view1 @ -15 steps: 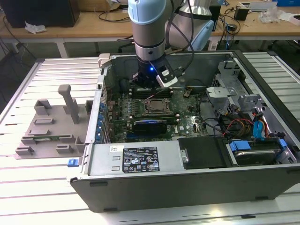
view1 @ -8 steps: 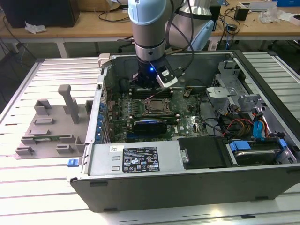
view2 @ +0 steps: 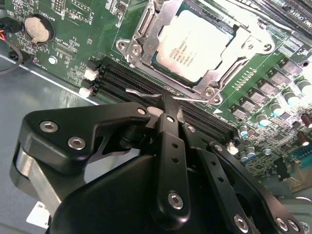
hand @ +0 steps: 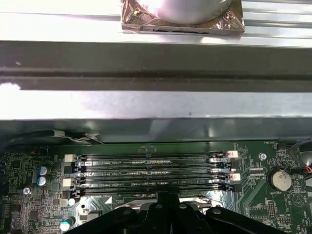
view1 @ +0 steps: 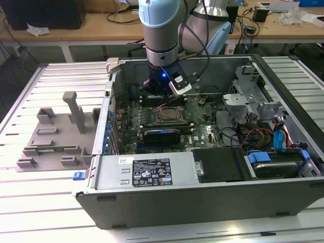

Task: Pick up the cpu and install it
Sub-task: 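Install the first cpu locking lever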

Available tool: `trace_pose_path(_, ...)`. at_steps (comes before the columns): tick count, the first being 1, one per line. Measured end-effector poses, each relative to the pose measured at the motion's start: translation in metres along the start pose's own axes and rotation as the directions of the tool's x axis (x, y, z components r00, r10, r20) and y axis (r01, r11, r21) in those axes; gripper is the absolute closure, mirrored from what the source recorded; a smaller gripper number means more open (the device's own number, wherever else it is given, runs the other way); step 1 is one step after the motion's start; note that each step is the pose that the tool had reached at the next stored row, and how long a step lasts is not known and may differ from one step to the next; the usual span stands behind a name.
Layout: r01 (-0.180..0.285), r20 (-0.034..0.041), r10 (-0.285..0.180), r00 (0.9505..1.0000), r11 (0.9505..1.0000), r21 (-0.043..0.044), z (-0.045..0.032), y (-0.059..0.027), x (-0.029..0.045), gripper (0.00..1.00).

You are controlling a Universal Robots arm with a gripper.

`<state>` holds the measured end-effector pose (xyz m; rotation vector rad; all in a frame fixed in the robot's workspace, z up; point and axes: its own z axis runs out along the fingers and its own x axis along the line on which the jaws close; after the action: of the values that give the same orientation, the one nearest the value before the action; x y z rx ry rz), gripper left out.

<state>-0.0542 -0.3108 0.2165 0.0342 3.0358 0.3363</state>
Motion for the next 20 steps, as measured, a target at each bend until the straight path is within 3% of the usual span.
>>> trace_pose_path(1,0.010,0.0474,-0.010,0.9988,0.9999,0.0121,0.0038,0.0001,0.0005,0.89)
trace_pose_path(7,-0.084,0.0706,0.083,0.9941,0.9962,0.0200,0.0066,-0.0005,0.0008,0.89)
trace_pose_path(16,-0.126,0.0802,0.123,0.9891,0.9918,0.0224,0.0105,0.0057,0.0013,0.89)
trace_pose_path(17,-0.134,0.0823,0.132,0.9879,0.9907,0.0228,0.0109,0.0056,0.0013,0.89)
trace_pose_path(19,-0.176,0.0922,0.173,0.9806,0.9841,0.0253,0.0128,0.0053,0.0015,0.89)
trace_pose_path(20,-0.178,0.0926,0.175,0.9802,0.9837,0.0255,0.0128,0.0053,0.0015,0.89)
